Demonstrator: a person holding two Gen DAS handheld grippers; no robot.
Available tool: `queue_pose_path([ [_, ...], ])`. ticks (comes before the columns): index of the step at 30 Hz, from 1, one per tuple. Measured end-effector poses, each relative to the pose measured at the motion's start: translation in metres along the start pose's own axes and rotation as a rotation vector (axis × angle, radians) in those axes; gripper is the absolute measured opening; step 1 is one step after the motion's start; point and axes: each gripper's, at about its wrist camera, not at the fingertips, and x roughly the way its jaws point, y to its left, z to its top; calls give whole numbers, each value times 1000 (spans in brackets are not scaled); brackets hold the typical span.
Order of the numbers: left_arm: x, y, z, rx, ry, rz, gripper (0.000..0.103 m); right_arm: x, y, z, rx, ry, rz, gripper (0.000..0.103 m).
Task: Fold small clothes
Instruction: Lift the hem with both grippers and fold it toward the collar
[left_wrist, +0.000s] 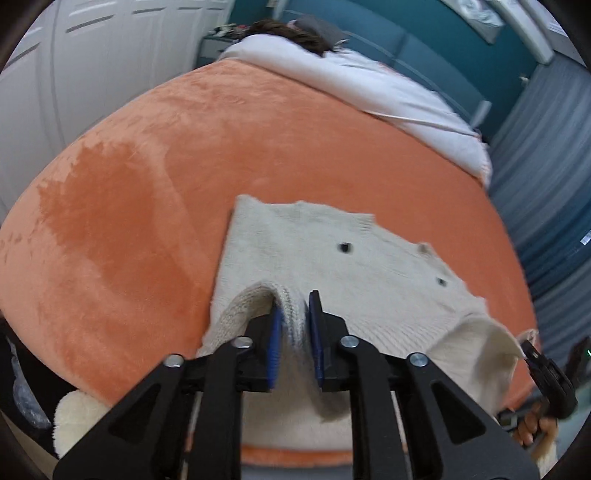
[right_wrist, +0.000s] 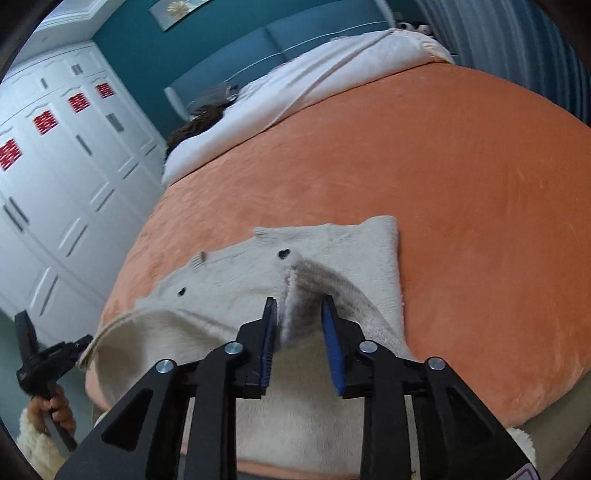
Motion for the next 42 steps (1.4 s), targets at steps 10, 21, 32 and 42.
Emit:
queue_pose_path([
  [10, 6, 21, -16, 41, -66, -6, 78, -4, -11, -34, -23, -44, -84, 66],
  [21, 98, -3, 6, 135, 115, -49, 38, 80, -10, -6, -99, 102, -144, 60],
  [32, 22, -2, 42, 86, -43, -195, 7, 6, 4, 29, -57, -84, 2, 1],
  [42, 50, -16, 38, 116, 26, -160, 8, 62, -2, 28, -140, 115, -84, 54],
])
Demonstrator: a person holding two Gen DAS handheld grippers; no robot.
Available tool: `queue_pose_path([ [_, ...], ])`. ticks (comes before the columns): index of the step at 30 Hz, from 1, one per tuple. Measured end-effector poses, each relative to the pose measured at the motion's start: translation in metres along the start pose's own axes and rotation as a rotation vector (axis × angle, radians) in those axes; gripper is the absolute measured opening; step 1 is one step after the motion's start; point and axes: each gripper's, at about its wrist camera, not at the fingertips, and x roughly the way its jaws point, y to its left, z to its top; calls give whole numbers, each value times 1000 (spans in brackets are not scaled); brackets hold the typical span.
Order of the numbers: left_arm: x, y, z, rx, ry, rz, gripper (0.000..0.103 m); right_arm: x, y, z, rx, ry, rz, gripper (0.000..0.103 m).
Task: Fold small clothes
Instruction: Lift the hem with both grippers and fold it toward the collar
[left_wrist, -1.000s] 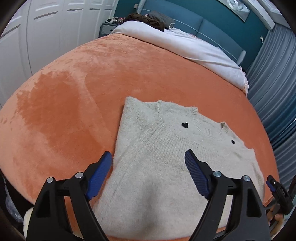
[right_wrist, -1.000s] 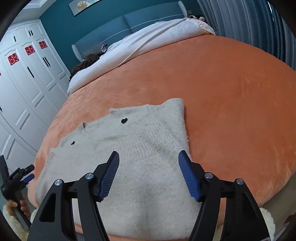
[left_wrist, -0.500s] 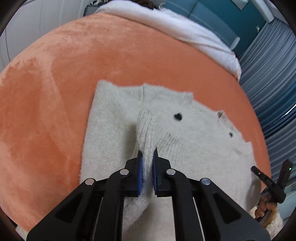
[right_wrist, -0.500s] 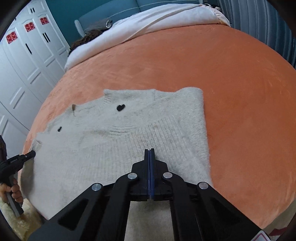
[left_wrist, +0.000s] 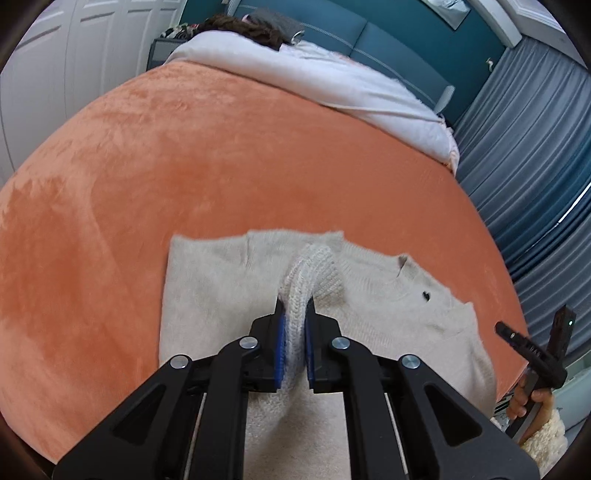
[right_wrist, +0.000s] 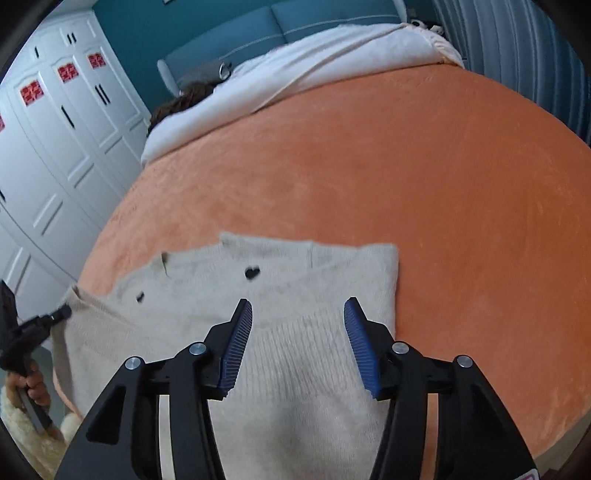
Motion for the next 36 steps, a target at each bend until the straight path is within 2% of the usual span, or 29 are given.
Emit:
queue_pose_path([
  [3, 9, 14, -14, -42, 35, 18, 8, 27, 1, -25, -24, 72, -42, 53],
  [4, 10, 18, -18, -53, 44, 26, 8, 31, 0, -30, -33, 83, -45, 37],
  [5, 9, 21, -20, -62, 45, 26, 8, 31, 3, -32, -45, 83, -43, 4],
  [6, 6, 22, -21, -71, 39, 23, 7, 27, 4, -30, -46, 79, -32, 6],
  [7, -2, 22, -19, -79, 21, 9, 7, 14, 5, -25, -39, 32, -4, 5],
  [10, -37, 13, -3, -65, -69, -47, 7, -45, 9, 2, -23, -157, 84, 4],
  [13, -63, 0, 23, -34, -161, -53, 8, -94, 8, 37, 10, -332, 136, 4],
  [15, -65, -1, 43, -30, -198, -42, 8, -102, 2, 55, 36, -380, 157, 4],
  [16, -60, 0, 50, -26, -205, -18, 8, -92, -1, 62, 33, -375, 127, 4],
  [18, -31, 9, 62, -33, -162, 20, 8, -46, -7, 66, 2, -279, 22, 4],
  [21, 43, 36, 55, -70, 10, 113, 8, 46, -31, 52, 71, -22, -42, 3],
  [22, 60, 43, 49, -80, 54, 150, 8, 59, -35, 47, 93, 11, -54, 3],
  [23, 65, 47, 46, -83, 64, 157, 7, 58, -34, 46, 109, -8, -39, 3],
  [27, 46, 37, 54, -62, -16, 101, 8, 20, -22, 62, 131, -146, 59, 3],
  [29, 51, 34, 59, -41, -24, 116, 8, 18, -24, 66, 142, -183, 75, 4],
  [31, 72, 37, 58, -29, 19, 152, 9, 56, -34, 63, 148, -85, 10, 4],
  [33, 102, 47, 51, -55, 113, 180, 12, 92, -44, 52, 171, 51, -24, 6],
  [34, 105, 49, 47, -64, 123, 190, 15, 91, -45, 48, 182, 46, -23, 7],
  [35, 99, 47, 44, -64, 94, 186, 19, 79, -44, 47, 203, 2, -11, 13],
  [36, 86, 44, 41, -65, 53, 164, 28, 64, -43, 45, 219, -28, 1, 15],
])
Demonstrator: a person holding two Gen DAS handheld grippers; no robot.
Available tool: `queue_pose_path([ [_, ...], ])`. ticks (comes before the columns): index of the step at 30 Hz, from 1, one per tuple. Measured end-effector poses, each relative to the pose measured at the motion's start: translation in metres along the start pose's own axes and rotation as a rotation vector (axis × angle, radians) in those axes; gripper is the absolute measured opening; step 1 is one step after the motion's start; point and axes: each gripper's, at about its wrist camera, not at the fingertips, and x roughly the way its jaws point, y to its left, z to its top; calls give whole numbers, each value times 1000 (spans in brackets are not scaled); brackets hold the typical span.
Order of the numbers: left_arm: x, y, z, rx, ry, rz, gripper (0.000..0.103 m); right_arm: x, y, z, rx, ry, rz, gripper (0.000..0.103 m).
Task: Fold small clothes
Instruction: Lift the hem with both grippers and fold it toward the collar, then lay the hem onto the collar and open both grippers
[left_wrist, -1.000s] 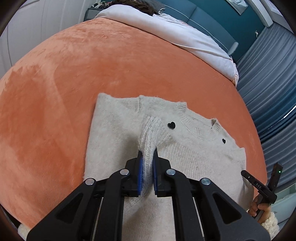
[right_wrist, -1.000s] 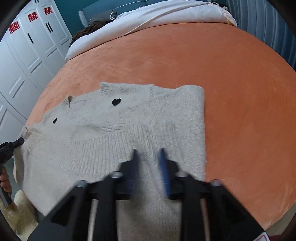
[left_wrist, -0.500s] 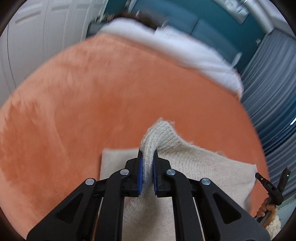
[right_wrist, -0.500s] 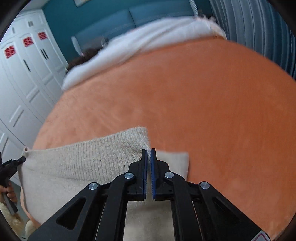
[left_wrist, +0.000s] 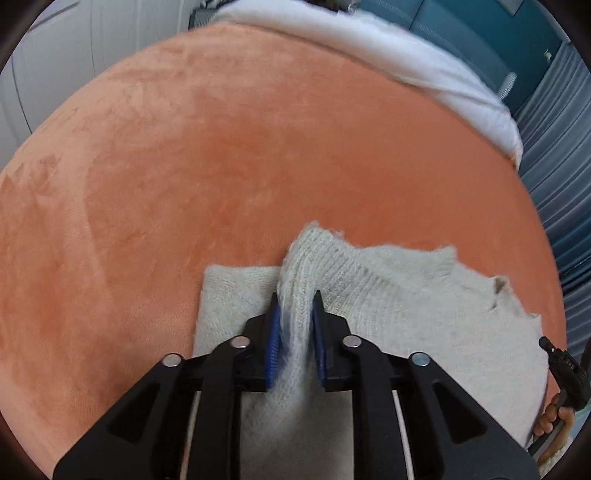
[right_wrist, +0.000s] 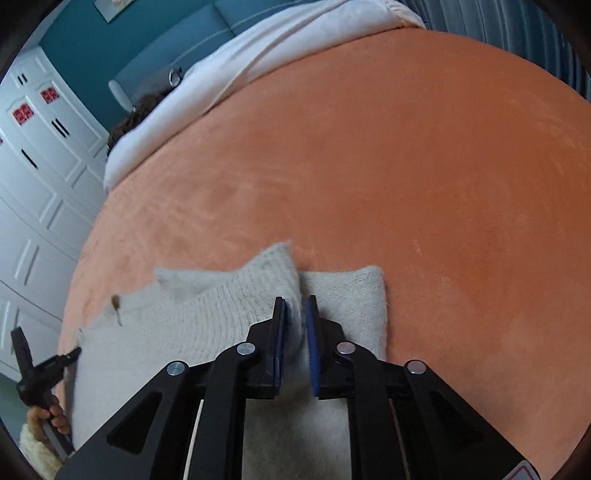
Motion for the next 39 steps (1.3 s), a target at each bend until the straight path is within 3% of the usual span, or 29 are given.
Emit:
queue_pose_path([
  [1, -16, 0, -5, -1, -35, -12, 50, -16, 2, -4, 8, -24, 3, 17],
  [2, -31, -1, -12, 4, -65, -6, 67, -32, 2, -9, 5, -41, 4, 22],
  [3, -46, 0, -19, 6, -91, -1, 70, -50, 0, -19, -7, -54, -3, 28],
  [4, -63, 3, -32, 4, -114, -9, 74, -67, -4, -32, -18, -66, -22, 40],
  [5, -74, 6, -43, -3, -115, -20, 77, -83, -11, -47, -16, -74, -37, 49],
  [6, -84, 11, -58, -17, -106, -22, 77, -93, -25, -60, -11, -67, -40, 50],
  [10, -101, 33, -117, -121, -49, -17, 81, -105, -55, -119, 62, 64, -47, 50],
  [12, -100, 44, -139, -190, -38, -16, 83, -103, -64, -139, 120, 111, 3, 51],
  [16, -88, 64, -158, -378, -30, -64, 83, -92, -59, -148, 155, 159, 63, 52],
  [18, -87, 60, -152, -377, -41, -61, 82, -87, -54, -144, 161, 142, 71, 51],
  [19, -85, 57, -148, -363, -35, -66, 70, -83, -52, -142, 173, 134, 73, 44],
  [20, -82, 56, -145, -356, -21, -64, 52, -79, -51, -140, 187, 128, 77, 24],
  [21, -80, 55, -142, -351, 1, -61, 43, -77, -51, -138, 191, 125, 78, 11],
  [23, -85, 56, -137, -359, 21, -92, 22, -86, -42, -131, 177, 83, 76, 9],
  [26, -115, 52, -134, -309, -1, -108, 14, -132, -30, -122, 107, -14, 67, 7],
  [30, -144, 51, -149, -262, 39, -116, 13, -165, -35, -129, 50, -3, 20, 7],
  [36, -121, 62, -198, -241, 179, -28, 18, -131, -63, -181, -12, 227, -153, 8],
  [39, -141, 61, -190, -254, 101, -41, 23, -156, -67, -170, 19, 131, -161, 17],
])
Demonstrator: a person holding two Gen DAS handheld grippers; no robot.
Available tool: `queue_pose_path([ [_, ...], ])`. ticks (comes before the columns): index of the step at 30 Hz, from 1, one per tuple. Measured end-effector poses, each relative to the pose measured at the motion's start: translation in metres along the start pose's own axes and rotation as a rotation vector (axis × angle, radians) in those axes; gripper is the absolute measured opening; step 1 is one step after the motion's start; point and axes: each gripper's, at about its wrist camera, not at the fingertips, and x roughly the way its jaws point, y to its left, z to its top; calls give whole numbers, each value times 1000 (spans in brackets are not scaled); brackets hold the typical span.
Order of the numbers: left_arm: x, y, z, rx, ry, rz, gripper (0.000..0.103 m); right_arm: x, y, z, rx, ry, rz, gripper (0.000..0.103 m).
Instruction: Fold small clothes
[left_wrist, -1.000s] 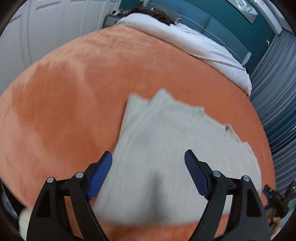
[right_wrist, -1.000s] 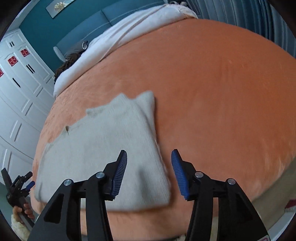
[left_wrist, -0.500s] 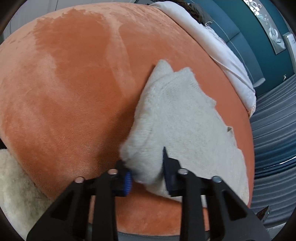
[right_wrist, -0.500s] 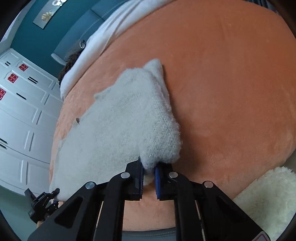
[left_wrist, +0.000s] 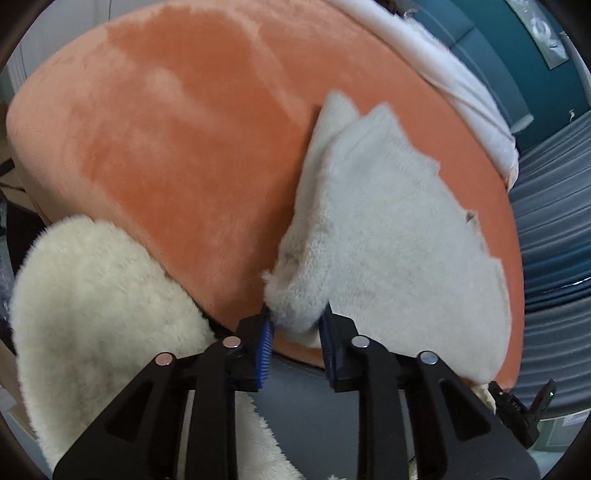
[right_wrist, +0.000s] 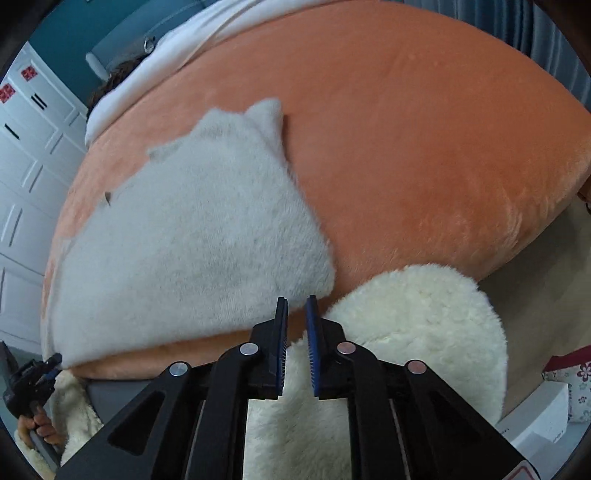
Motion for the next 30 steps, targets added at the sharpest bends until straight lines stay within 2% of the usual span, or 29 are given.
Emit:
queue_pose_path([
  [1, -11, -6, 5, 30, -42, 11, 26, -9, -2, 4, 0, -29, -7, 24],
  [5, -30, -35, 37, 124, -166, 25, 56, -26, 4, 43, -27, -133, 30, 42],
  [7, -22, -54, 56, 147, -185, -3, 61, -20, 14, 63, -39, -145, 59, 47],
  [10, 5, -78, 80, 181, -184, -6, 76, 6, 39, 93, -85, -143, 73, 52],
  [12, 29, -88, 94, 188, -166, -2, 76, 24, 53, 104, -105, -132, 81, 55],
  [16, 81, -88, 111, 153, -107, 66, 76, 64, 71, 126, -116, -89, 91, 59],
  [18, 92, -82, 113, 137, -90, 59, 69, 81, 73, 131, -101, -67, 78, 59],
  [19, 97, -81, 114, 138, -81, 66, 57, 89, 75, 132, -107, -48, 79, 57],
  [20, 100, -82, 113, 146, -64, 56, 47, 96, 78, 131, -119, -28, 82, 38],
  [21, 102, -83, 113, 152, -51, 36, 25, 101, 81, 130, -138, -8, 83, 20],
  [22, 101, -83, 116, 157, -51, 18, 11, 102, 84, 130, -156, 4, 79, 9],
  [26, 67, -96, 126, 207, -139, -49, 10, 45, 78, 136, -109, -183, 173, 7],
  [28, 65, -99, 131, 225, -147, -40, 10, 28, 65, 138, -59, -250, 185, 7],
  [29, 73, -99, 132, 239, -137, -18, 11, 35, 57, 138, -50, -249, 148, 7],
  [30, 86, -97, 132, 254, -118, 28, 10, 53, 52, 138, -56, -198, 109, 7],
])
